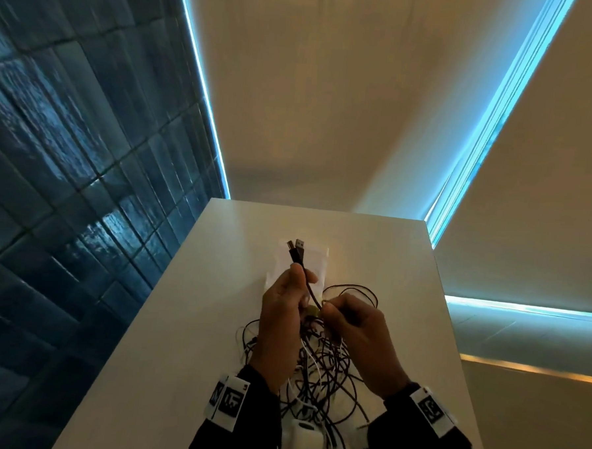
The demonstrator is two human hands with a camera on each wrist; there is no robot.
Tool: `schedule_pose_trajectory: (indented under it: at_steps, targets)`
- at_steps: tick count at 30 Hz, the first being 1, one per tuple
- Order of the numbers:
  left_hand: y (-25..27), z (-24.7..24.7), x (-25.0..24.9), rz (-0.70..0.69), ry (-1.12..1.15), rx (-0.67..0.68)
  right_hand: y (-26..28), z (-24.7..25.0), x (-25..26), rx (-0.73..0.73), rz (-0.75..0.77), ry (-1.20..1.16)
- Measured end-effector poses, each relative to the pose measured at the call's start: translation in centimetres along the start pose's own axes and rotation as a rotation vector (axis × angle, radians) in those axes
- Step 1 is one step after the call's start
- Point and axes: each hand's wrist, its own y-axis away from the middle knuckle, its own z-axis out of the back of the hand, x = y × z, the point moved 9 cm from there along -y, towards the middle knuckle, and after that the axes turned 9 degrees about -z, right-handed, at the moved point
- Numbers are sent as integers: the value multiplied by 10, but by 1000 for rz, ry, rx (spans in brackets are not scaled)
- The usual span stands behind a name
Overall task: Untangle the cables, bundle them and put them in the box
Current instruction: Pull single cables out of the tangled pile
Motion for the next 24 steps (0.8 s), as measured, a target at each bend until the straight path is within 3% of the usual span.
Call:
schedule_pose_trajectory:
  at_steps: [5, 10, 15, 24]
  targets:
    - [1, -3, 0, 3, -10, -16, -4, -22, -6, 110, -3, 12]
    - [-5, -1, -8, 48, 209, -33, -2, -31, -21, 229, -7, -45]
    - [-5, -4, -13, 77, 205, 36, -15, -21, -51, 208, -42, 90]
    - [-11, 13, -36, -36, 206, -29, -31, -6, -87, 171, -111, 181]
